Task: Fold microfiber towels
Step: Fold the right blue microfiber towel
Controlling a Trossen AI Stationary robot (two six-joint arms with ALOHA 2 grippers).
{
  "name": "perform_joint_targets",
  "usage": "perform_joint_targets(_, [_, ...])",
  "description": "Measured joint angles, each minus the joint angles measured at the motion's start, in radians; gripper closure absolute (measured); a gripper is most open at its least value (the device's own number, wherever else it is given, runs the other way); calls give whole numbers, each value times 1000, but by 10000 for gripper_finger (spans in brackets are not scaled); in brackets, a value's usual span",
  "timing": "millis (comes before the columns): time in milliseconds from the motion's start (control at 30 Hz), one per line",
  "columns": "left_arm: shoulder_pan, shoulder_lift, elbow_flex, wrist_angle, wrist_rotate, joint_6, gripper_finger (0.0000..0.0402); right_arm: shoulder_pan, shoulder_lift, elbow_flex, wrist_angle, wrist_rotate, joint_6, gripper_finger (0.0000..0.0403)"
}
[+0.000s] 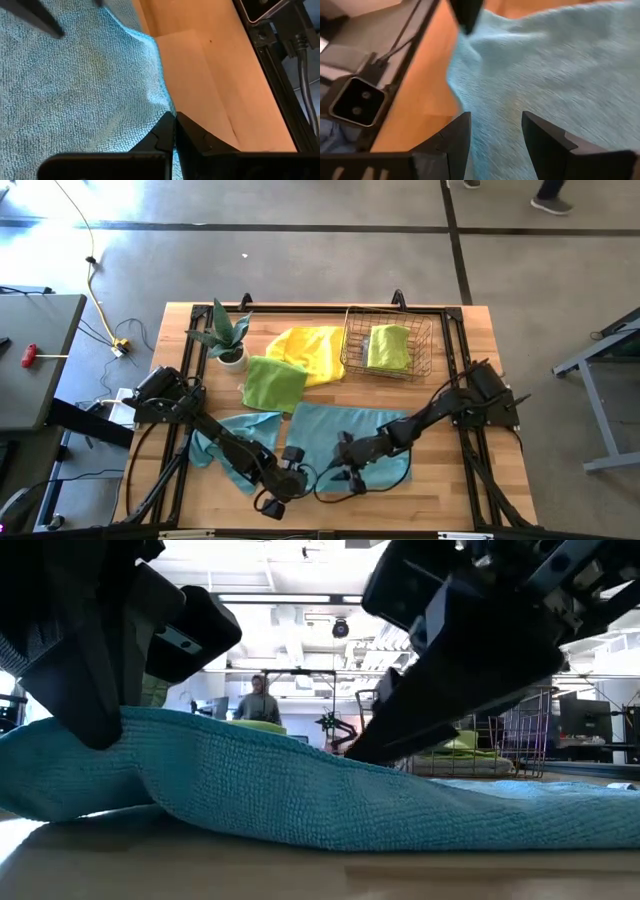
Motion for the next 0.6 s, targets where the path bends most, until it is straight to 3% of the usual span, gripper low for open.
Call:
perform_joint_targets(400, [-9, 0, 0, -1, -8, 47, 399, 1, 88, 110, -28, -12, -159, 234])
perform_joint_targets(600, [-21, 0, 0, 0, -18, 70, 399, 1, 87, 126, -28, 126, -191, 248])
